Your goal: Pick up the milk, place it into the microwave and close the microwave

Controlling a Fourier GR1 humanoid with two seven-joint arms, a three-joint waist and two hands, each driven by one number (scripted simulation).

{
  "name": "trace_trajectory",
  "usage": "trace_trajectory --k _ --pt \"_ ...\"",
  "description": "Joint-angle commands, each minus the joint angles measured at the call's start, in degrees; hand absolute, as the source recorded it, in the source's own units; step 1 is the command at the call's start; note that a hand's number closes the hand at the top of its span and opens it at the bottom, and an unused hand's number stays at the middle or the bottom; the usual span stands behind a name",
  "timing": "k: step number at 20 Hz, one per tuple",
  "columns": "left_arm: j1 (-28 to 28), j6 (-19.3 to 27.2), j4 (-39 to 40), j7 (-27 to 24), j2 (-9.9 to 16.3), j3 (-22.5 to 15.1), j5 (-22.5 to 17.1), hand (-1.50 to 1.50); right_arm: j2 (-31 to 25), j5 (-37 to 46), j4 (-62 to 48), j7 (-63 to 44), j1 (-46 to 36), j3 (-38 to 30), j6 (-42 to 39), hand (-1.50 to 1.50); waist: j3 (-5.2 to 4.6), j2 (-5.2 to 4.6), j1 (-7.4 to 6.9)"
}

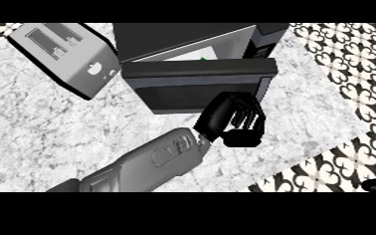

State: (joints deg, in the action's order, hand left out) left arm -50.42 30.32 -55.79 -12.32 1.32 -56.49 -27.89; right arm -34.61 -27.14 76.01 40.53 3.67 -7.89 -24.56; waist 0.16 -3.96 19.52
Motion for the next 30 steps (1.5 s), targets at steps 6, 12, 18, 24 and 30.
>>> trace_trajectory --k 6,12,18,24,30 --pt "-8.17 1.49 3.72 0.02 -1.26 2.55 -4.05 1.5 -2.3 -2.78 2.46 -0.74 -3.47 1.56 -6.15 -1.5 0.15 -0.73 2.94" --pt "-11.53 1.81 6.02 0.5 -1.23 2.72 -6.11 1.5 -3.38 -4.35 4.74 -4.02 -5.55 4.46 -9.1 -1.5 0.16 -1.31 3.9" --pt "-14.48 1.97 8.36 -0.02 -1.29 3.65 -8.18 1.5 -6.35 -3.32 9.62 -4.95 -7.89 6.75 -12.58 1.5 0.25 -1.4 4.88" --pt "-16.1 2.26 10.15 0.12 -1.28 3.54 -10.17 1.5 -8.29 -2.85 16.39 -6.53 -10.1 10.47 -15.97 1.5 0.35 -1.25 5.99" --pt "-17.48 3.35 11.64 -0.2 -1.25 3.97 -11.8 1.5 -8.93 -3.63 20.54 -8.47 -10.29 12.41 -16.4 1.5 0.49 -1.33 7.52"
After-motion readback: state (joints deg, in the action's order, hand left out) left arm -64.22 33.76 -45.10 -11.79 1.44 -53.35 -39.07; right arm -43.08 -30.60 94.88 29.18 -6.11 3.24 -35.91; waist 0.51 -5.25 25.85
